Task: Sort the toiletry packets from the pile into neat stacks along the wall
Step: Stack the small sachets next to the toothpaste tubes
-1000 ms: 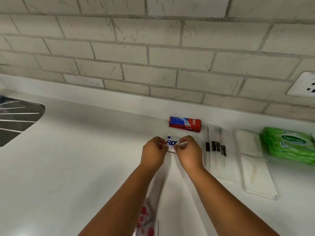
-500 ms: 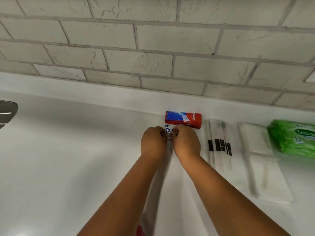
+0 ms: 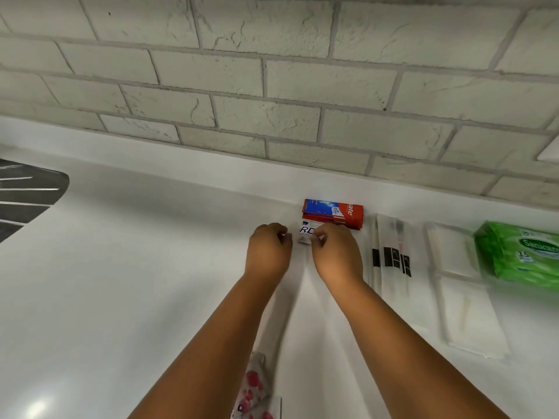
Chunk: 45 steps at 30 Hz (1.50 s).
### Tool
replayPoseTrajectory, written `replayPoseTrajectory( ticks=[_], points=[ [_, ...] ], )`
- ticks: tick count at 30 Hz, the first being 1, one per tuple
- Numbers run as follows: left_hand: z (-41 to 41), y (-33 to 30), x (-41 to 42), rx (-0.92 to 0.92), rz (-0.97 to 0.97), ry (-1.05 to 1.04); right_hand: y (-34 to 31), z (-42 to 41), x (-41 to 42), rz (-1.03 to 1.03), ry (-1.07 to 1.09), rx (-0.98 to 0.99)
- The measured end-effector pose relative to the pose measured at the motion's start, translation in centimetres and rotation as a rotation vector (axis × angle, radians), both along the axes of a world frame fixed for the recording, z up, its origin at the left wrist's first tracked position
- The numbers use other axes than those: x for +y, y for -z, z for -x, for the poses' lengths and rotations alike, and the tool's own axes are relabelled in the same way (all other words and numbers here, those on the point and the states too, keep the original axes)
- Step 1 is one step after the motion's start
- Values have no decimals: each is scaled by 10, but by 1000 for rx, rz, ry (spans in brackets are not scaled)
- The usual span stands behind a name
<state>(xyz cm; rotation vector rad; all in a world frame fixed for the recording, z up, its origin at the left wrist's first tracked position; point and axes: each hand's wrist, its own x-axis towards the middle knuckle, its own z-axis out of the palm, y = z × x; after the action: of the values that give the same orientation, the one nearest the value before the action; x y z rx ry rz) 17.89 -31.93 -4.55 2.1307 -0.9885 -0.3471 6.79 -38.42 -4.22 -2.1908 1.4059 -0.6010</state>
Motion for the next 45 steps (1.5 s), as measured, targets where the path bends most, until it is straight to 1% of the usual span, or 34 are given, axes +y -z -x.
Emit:
replayPoseTrajectory(
  ticks=[6, 10, 15, 19, 24, 28, 32, 36, 40, 43, 45],
  points=[
    [8, -26, 69, 0, 16, -16, -13, 14, 63, -137, -107, -30],
    [17, -25, 123, 25, -57, -14, -13, 26, 110, -195, -233, -14],
    [31, -19, 182, 26, -167, 23, -6, 42, 154, -231, -347, 72],
    [40, -11, 212, -71, -222, 111, -2, 54, 178, -159, -319, 110],
    [49, -6, 228, -100, -202, 154, -2, 60, 196, -79, -310, 165],
    [51, -4, 230, -112, -186, 150, 1, 61, 199, -76, -293, 119],
    [53, -6, 230, -111, -168, 140, 5, 64, 199, -146, -275, 7],
    [52, -12, 225, 8, -146, 144, 7, 67, 194, -218, -258, -138],
    [48, -20, 213, 204, -93, 135, 4, 68, 184, -372, -214, -257],
    [47, -24, 200, 315, -40, 89, 0, 66, 172, -455, -141, -351],
    [46, -25, 190, 364, -10, 65, -2, 65, 165, -563, -61, -428]
  ],
)
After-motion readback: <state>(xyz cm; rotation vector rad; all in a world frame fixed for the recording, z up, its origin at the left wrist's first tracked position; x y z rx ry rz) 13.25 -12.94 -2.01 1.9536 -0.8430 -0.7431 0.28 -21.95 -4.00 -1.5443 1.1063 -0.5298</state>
